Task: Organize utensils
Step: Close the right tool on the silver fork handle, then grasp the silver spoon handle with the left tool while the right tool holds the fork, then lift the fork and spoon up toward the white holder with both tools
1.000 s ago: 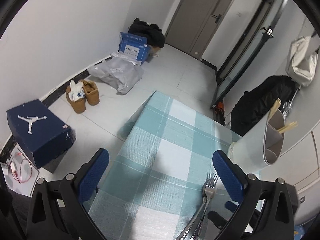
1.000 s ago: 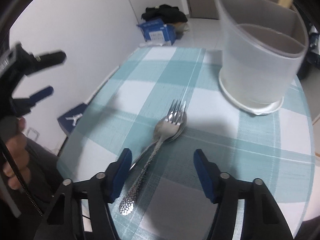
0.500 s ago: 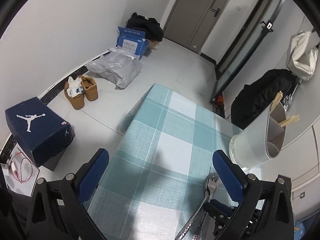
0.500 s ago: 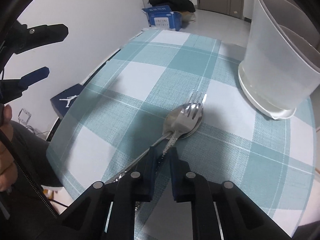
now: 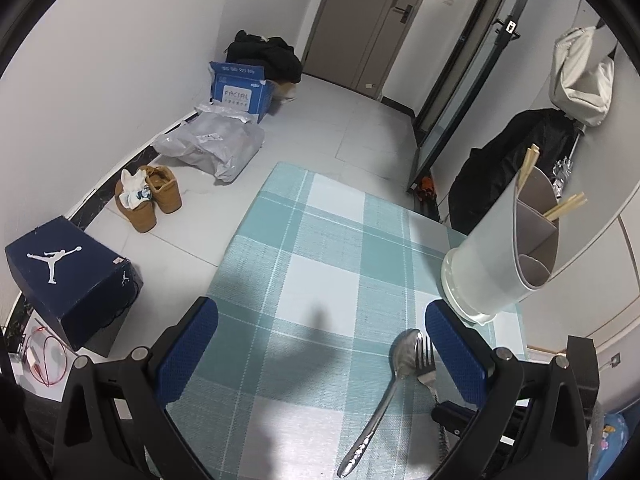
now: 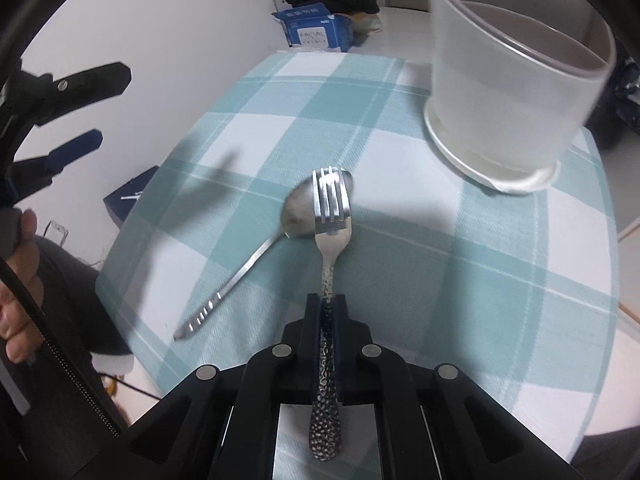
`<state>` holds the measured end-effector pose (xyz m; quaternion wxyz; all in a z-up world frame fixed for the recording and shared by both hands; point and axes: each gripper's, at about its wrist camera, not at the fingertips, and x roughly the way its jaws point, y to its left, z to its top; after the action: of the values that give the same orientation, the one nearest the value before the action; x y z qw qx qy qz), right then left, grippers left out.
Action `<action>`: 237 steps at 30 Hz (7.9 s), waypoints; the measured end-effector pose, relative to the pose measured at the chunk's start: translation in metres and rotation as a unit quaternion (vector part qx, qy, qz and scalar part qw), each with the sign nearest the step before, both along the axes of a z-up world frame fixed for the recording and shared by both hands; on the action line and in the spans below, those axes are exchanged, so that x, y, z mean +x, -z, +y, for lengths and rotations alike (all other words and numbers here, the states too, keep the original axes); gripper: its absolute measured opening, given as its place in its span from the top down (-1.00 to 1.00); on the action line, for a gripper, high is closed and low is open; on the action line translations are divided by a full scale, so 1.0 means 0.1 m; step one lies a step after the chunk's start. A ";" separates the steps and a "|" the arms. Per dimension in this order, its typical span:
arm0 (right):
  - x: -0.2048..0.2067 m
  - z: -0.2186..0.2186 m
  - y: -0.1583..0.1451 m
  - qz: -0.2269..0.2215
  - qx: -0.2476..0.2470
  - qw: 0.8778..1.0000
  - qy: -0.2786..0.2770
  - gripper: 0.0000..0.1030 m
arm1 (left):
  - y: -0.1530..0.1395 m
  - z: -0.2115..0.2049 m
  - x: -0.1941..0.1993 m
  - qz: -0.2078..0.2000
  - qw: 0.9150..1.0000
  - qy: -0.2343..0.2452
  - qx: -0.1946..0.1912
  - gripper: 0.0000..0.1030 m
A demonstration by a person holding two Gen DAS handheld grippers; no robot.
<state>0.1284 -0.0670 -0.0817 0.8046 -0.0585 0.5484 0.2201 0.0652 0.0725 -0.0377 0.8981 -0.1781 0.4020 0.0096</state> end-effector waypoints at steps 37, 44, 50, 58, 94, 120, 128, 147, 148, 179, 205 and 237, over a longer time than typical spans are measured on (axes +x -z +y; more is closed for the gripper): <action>0.16 0.07 0.07 -0.050 -0.041 0.998 -0.009 0.77 | 0.09 -0.13 0.10 0.027 0.999 -0.001 0.019 -0.97; 0.22 -0.06 0.05 -0.055 -0.014 0.998 0.002 1.00 | 0.18 -0.14 0.17 0.046 0.999 -0.004 0.027 -0.97; 0.23 -0.14 -0.03 -0.062 0.016 0.998 0.005 1.00 | 0.25 -0.20 0.25 0.063 0.997 0.006 0.035 -0.97; 0.25 -0.03 0.02 -0.044 0.037 0.998 -0.011 0.35 | 0.33 -0.08 0.30 0.085 0.996 -0.019 0.016 -0.97; 0.46 -0.23 -0.20 -0.091 0.072 0.993 0.023 0.62 | 0.53 -0.56 0.45 0.149 0.977 0.137 0.073 -0.97; 0.40 -0.76 -0.55 -0.113 0.132 0.981 0.088 0.62 | 0.48 -0.91 0.45 0.163 0.960 0.183 0.135 0.46; 0.36 -0.79 -0.57 -0.121 0.134 0.979 0.093 0.62 | 0.50 -0.88 0.44 0.166 0.965 0.172 0.108 0.47; 0.22 -0.79 -0.71 -0.149 0.149 0.973 0.094 0.62 | 0.24 -0.73 0.46 0.116 0.982 0.136 0.058 0.48; 0.21 -0.79 -0.72 -0.151 0.152 0.972 0.095 0.62 | 0.22 -0.72 0.45 0.111 0.983 0.135 0.055 0.49; -0.15 -0.83 -0.77 -0.211 0.142 0.959 0.123 0.63 | 0.16 -0.51 0.16 0.074 0.986 0.151 -0.009 0.24; -0.10 -1.38 -0.72 -0.193 0.153 0.954 0.172 0.62 | 0.69 -1.43 0.21 0.140 0.945 0.274 0.111 0.46; -0.12 -1.24 -0.72 -0.198 0.151 0.955 0.160 0.62 | 0.82 -1.35 0.44 0.153 0.951 0.233 0.132 -0.12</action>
<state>0.1161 -0.1914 -0.0096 0.9211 0.1093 0.3408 0.1530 0.1089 -0.0621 -0.1201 0.8185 0.0447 0.5601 -0.1199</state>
